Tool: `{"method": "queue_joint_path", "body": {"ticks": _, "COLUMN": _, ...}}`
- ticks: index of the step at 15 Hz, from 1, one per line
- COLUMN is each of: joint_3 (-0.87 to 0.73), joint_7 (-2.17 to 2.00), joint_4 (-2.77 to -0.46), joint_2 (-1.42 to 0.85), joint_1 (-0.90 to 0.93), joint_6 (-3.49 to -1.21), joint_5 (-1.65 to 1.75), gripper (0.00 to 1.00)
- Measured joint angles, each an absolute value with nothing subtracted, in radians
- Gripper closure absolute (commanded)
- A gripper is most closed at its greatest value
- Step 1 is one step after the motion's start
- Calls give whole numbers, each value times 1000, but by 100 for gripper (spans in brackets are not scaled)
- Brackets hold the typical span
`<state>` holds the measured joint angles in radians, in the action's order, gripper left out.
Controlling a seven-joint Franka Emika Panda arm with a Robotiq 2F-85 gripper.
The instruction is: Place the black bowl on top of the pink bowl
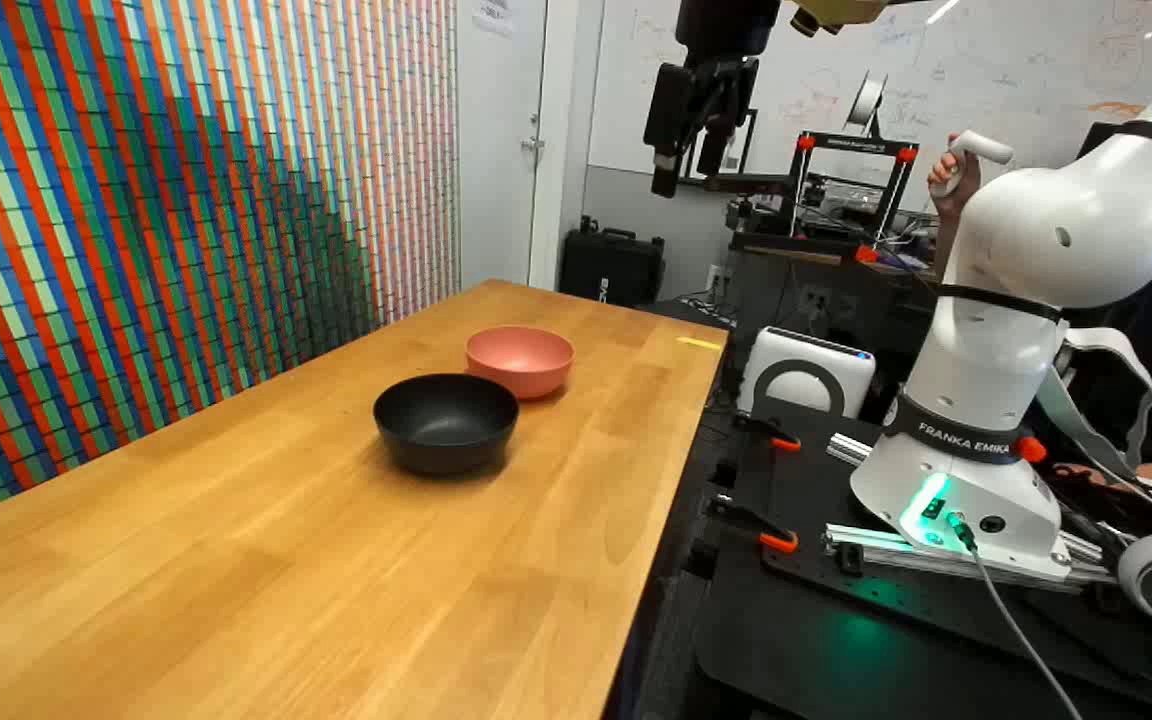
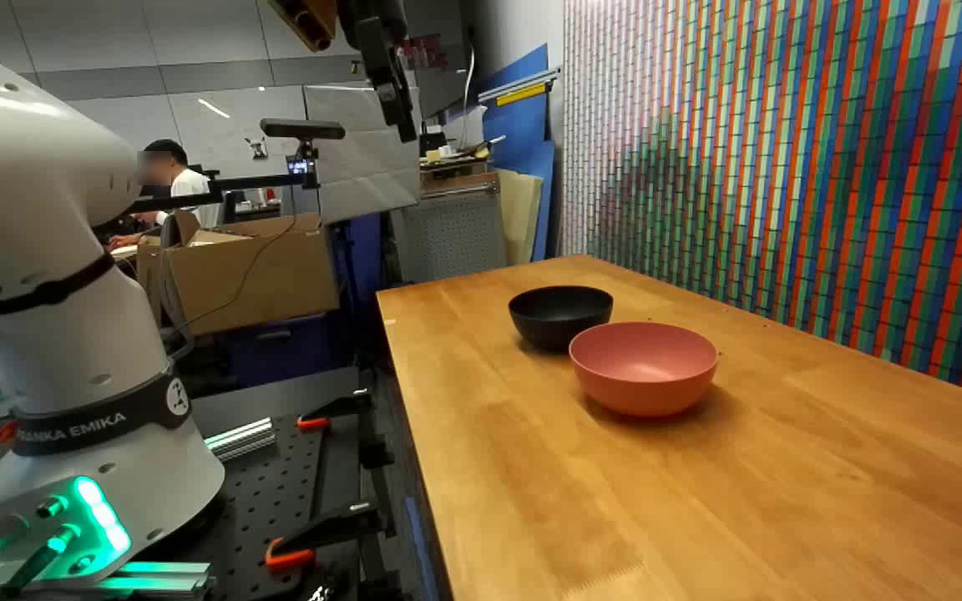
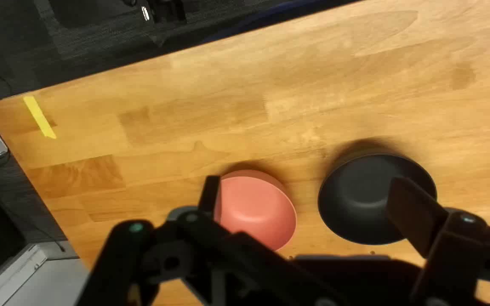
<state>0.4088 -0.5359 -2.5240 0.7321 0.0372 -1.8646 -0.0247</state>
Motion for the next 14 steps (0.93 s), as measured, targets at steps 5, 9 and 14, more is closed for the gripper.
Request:
{"method": "queue_joint_path", "body": {"ticks": 5, "joint_3": 409, "joint_7": -536, "joint_4": -2515, "joint_2": 735, "joint_1": 37, "joint_6": -1867, "joint_5": -25, "gripper": 0}}
{"method": "queue_joint_path", "body": {"ticks": 9, "joint_3": 409, "joint_7": -539, "joint_4": -2523, "joint_2": 731, "joint_1": 37, "joint_6": -1882, "joint_5": 7, "gripper": 0}}
{"method": "queue_joint_path", "body": {"ticks": 14, "joint_3": 439, "joint_7": -603, "joint_4": -2533, "joint_2": 652, "joint_1": 36, "joint_6": -2082, "joint_5": 38, "gripper": 0}}
